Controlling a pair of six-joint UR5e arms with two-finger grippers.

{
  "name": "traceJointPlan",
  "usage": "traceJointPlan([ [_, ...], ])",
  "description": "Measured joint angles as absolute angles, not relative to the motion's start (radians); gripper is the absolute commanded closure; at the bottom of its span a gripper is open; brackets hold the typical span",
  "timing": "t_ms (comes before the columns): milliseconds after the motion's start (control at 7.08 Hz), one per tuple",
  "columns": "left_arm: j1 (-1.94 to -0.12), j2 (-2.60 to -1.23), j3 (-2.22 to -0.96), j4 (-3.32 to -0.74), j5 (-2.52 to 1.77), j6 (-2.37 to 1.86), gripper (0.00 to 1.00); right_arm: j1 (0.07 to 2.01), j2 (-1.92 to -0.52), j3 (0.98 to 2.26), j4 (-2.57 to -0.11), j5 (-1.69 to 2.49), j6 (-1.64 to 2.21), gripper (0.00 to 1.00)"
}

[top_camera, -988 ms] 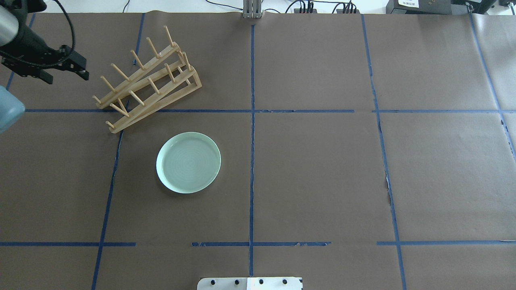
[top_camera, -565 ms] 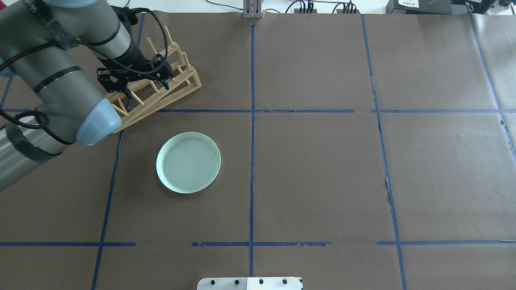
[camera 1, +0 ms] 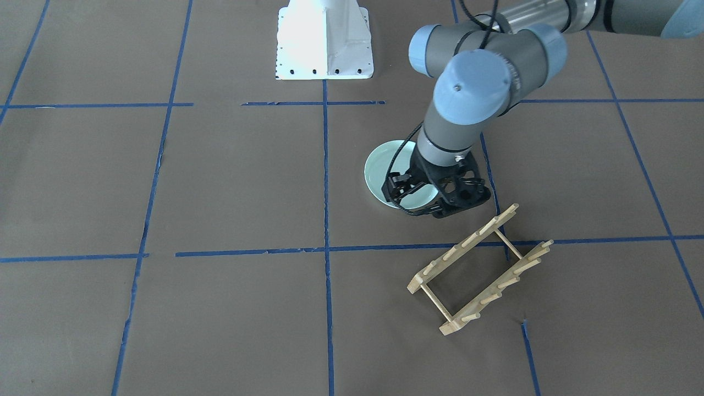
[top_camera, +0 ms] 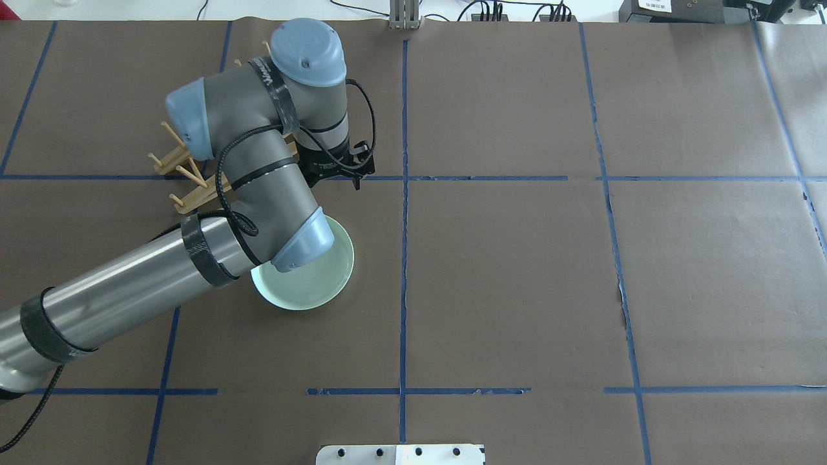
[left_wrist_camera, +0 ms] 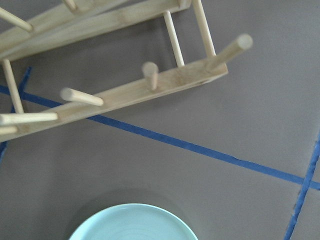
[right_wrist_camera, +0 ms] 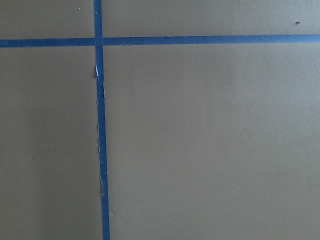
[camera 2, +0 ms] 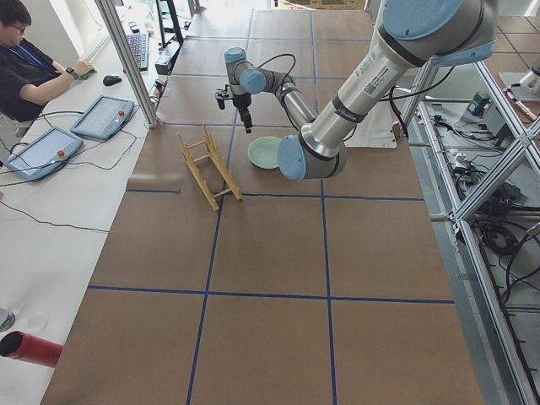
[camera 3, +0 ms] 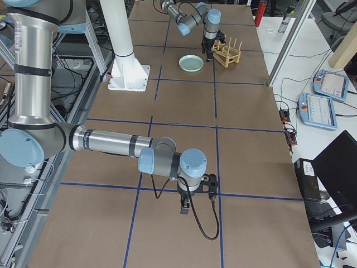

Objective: Place plate on rack
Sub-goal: 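Move the left gripper past the wooden rack down to the pale green plate, then close the left gripper on the rim of the pale green plate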

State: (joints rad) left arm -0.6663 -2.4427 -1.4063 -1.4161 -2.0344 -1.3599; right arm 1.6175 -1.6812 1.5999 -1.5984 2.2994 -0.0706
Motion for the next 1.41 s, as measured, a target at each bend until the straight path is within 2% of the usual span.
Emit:
traceJointPlan([
  [282, -0.612, -2.450, -1.357, -1.447, -2.018, -1.393, 0.43, 1.617, -1.681, 1.600, -1.598, 2.299, -0.071, 0.00],
  [424, -0.599, -2.449, -1.348, -1.454, -2.016, -1.397, 0.51, 1.617, -1.681, 1.600, -1.598, 2.299, -0.071, 0.00],
  [706, -0.584, -2.446, -1.343, -1.458, -2.014, -1.396, 0.57, 1.618, -1.681, 1.600, -1.598, 2.299, -0.071, 0.00],
  [988, -0.575, -2.443, -1.342, -1.459, -2.014, -1.396, 0.76, 1.618, -1.681, 1.600, -1.598, 2.299, -0.071, 0.00],
  [1412, -0.572, -2.439, -1.342, -1.459, -2.014, -1.395, 0.76, 1.618, -1.681, 1.600, -1.598, 2.299, -0.071, 0.00],
])
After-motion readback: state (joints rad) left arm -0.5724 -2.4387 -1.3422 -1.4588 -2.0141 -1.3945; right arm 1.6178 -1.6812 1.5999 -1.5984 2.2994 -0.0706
